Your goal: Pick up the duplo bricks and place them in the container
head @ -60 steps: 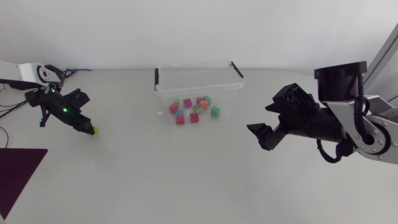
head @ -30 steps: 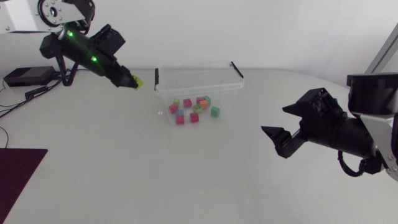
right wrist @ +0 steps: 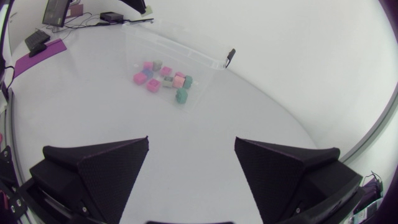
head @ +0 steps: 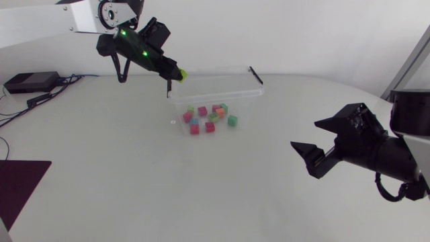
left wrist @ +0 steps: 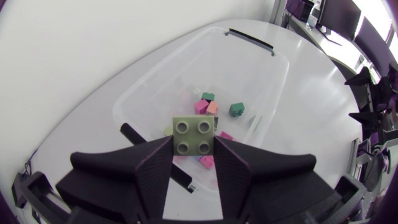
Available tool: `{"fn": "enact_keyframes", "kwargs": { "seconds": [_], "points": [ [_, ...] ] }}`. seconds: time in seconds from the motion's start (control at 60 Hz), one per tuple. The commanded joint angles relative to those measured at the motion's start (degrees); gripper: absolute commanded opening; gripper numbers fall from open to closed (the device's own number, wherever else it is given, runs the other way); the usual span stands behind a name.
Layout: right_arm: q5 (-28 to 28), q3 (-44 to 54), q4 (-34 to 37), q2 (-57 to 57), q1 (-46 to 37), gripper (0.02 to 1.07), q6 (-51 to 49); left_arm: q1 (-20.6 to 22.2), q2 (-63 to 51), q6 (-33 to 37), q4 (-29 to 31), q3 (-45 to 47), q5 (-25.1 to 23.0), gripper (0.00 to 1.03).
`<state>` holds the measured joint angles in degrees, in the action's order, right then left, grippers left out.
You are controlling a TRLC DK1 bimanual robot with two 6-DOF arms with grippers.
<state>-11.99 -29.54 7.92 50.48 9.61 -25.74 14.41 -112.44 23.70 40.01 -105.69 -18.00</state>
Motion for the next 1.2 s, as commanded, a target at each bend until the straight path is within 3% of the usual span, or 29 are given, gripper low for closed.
{"fn": "enact_keyframes", "kwargs": {
  "seconds": [0.0, 0.067, 0.1, 0.133, 0.183, 0.25, 0.367, 0.467, 0.583, 0.683, 0.983, 1.183],
  "points": [
    [-0.1, 2.3, 0.8, -0.8, -0.5, 1.02, -0.8, 1.1, -2.5, -1.8, -1.0, -3.2, -0.7, 0.26],
    [-0.1, 2.6, 0.8, -1.3, -0.5, 1.02, -0.8, 1.3, -3.4, -1.9, -1.5, -3.7, -0.8, 0.34],
    [-0.1, 2.8, 0.8, -1.4, -0.6, 1.02, -0.8, 1.6, -3.7, -1.9, -1.8, -4.0, -0.8, 0.43],
    [-0.1, 2.9, 0.8, -1.7, -0.9, 1.02, -0.9, 1.8, -3.9, -1.9, -2.0, -4.2, -0.8, 0.55],
    [-0.1, 3.1, 0.8, -2.1, -1.3, 1.02, -0.9, 2.3, -4.3, -1.9, -2.3, -4.3, -0.8, 0.83],
    [-0.1, 3.5, 0.3, -2.7, -2.0, 1.02, -0.9, 2.7, -4.2, -1.9, -2.2, -4.1, -0.8, 0.97],
    [0.0, 4.8, -2.2, -5.1, -4.6, 1.02, -0.6, 3.0, 0.4, -1.9, -5.8, 1.7, 0.0, 0.99],
    [0.0, 6.0, -4.4, -7.1, -7.1, 1.02, -0.4, 2.6, 8.4, -2.5, -14.3, 12.3, 4.5, 0.99],
    [0.1, 8.2, -8.4, -8.7, -9.4, 1.02, 0.2, 1.6, 16.5, -3.5, -20.0, 21.6, 8.9, 0.99],
    [0.0, 9.2, -10.2, -8.8, -11.1, 1.02, 0.3, -0.4, 22.4, -3.3, -24.2, 29.1, 10.1, 0.99],
    [0.9, 12.0, -18.0, -8.6, -14.2, 1.02, 2.7, -5.8, 35.1, -3.4, -28.8, 44.3, 11.8, 0.99],
    [2.7, 12.1, -21.5, -7.9, -15.0, 1.02, 2.7, -12.2, 40.4, -2.7, -34.6, 54.2, 11.8, 0.99]
  ]
}}
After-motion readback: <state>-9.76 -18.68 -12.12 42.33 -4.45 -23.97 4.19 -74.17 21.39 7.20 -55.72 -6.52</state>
